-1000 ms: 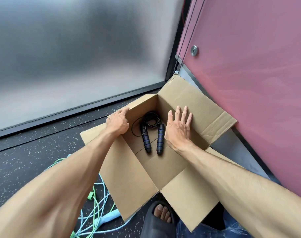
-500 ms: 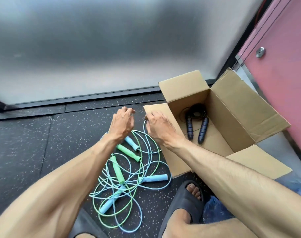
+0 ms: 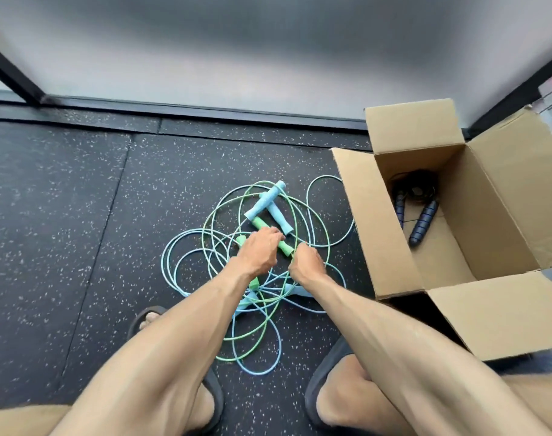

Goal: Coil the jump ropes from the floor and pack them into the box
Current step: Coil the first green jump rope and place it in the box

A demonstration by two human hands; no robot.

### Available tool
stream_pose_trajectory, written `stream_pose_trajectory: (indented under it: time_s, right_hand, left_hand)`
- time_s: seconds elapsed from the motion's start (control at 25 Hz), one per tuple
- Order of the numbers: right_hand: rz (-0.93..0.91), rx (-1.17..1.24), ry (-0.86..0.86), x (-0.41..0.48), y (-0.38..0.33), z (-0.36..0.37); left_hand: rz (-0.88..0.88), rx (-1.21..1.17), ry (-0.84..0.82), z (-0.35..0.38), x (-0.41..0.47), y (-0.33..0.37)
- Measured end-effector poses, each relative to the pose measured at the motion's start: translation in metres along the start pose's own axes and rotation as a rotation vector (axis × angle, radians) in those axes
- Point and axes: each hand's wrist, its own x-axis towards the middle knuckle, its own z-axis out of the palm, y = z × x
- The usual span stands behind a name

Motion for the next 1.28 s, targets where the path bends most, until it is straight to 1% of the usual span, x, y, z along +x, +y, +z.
stream_pose_trajectory:
  time_s: [0.08,0.2,0.32,0.4,0.52,0.64,0.68,0.8,0.88,1.04,1.16,1.28]
  right_hand:
    - [0.046,0.039,-0.020,0.013,0.008,0.011]
    - [0.154,0.129,-0.034,0.030,0.011,0.021]
    - [0.168,0.201,-0.097,0.035,-0.003,0.014]
    - [0.122,0.258,-0.077,0.027,-0.013,-0.006]
    - [0.028,0.446,-0.037,0.007,-0.025,-0.048]
    - [-0.094,0.640,-0.105,-0.024,-0.054,-0.101]
    - [-0.145,0.650,-0.113,-0.036,-0.066,-0.119]
    - [-0.301,0.540,-0.059,-0.073,-0.099,-0.162]
    - [-0.377,0.487,-0.019,-0.094,-0.113,-0.185]
    - [-0.538,0.470,0.035,-0.134,-0.137,-0.229]
    - [-0.711,0.430,0.178,-0.158,-0.150,-0.256]
    - [-0.879,0.433,0.301,-0.176,-0.150,-0.273]
  left_hand:
    - [0.042,0.055,-0.034,0.012,0.012,0.004]
    - [0.027,0.143,-0.068,0.022,0.016,0.005]
    - [0.009,0.201,0.006,0.021,0.011,0.005]
    - [0.024,0.201,0.085,0.007,0.009,0.005]
    - [-0.008,0.094,0.183,-0.037,0.003,0.003]
    - [-0.020,0.016,0.298,-0.097,-0.009,0.004]
    - [-0.016,-0.026,0.327,-0.118,-0.015,0.007]
    - [-0.035,-0.178,0.395,-0.181,-0.040,0.017]
    - [-0.052,-0.210,0.452,-0.220,-0.062,0.022]
    - [-0.052,-0.220,0.584,-0.290,-0.111,0.031]
    - [-0.006,-0.315,0.571,-0.320,-0.135,0.042]
    - [0.073,-0.581,0.526,-0.338,-0.151,0.065]
